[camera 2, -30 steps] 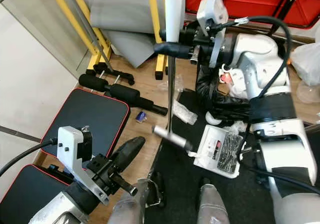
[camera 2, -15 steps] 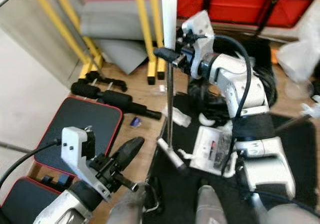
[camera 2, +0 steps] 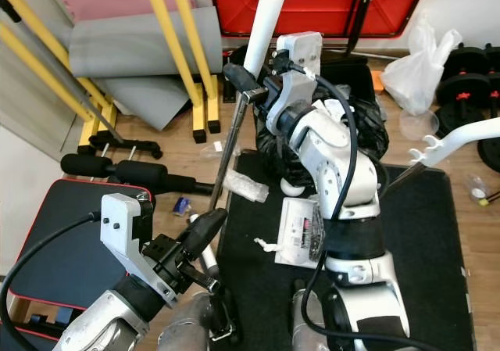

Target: Sweep floor

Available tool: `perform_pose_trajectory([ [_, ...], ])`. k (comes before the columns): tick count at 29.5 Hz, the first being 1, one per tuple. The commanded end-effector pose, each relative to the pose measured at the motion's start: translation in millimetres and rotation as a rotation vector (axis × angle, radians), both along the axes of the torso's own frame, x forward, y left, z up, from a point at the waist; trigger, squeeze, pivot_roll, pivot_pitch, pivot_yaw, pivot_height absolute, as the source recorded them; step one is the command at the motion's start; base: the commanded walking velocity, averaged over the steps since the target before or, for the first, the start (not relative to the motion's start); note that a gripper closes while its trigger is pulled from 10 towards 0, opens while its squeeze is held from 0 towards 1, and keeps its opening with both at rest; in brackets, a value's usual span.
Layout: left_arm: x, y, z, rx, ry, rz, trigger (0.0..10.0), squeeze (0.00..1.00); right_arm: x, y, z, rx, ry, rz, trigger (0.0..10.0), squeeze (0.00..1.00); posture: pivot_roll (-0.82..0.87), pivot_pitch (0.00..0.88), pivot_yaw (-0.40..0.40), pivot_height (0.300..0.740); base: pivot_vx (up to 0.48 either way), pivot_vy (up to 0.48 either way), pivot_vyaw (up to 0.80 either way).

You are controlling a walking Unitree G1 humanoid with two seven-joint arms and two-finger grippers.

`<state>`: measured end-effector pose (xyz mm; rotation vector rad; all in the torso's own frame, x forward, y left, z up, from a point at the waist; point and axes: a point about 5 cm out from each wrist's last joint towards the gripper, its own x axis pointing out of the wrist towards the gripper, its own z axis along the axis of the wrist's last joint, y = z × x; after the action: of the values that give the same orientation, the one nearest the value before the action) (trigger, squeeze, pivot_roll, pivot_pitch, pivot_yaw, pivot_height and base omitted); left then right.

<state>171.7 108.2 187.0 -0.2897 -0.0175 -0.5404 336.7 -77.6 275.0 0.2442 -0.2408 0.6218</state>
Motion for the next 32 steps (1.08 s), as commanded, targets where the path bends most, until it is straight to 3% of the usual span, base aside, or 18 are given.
perform_pose_trajectory([
  [1, 0.1, 0.4, -5, 0.007, 0.017, 0.006, 10.0, 0.0, -5.8, 4.2, 2, 0.036, -0.026, -0.009, 10.0, 0.0, -0.03, 0.258, 0.002, 0.74, 0.0, 0.0, -0.8],
  [11, 1.7, 0.8, -8, 0.009, 0.017, 0.009, 10.0, 0.0, -7.7, 7.5, -2, 0.034, -0.023, -0.026, 10.0, 0.0, -0.02, 0.238, 0.005, 0.74, 0.0, 0.0, -0.8],
  [32, 1.6, 1.0, -10, -0.001, 0.013, 0.028, 10.0, 0.0, -14.3, 20.3, -7, 0.038, -0.034, 0.052, 10.0, 0.0, -0.02, 0.217, 0.003, 0.74, 0.0, 0.0, -0.8],
])
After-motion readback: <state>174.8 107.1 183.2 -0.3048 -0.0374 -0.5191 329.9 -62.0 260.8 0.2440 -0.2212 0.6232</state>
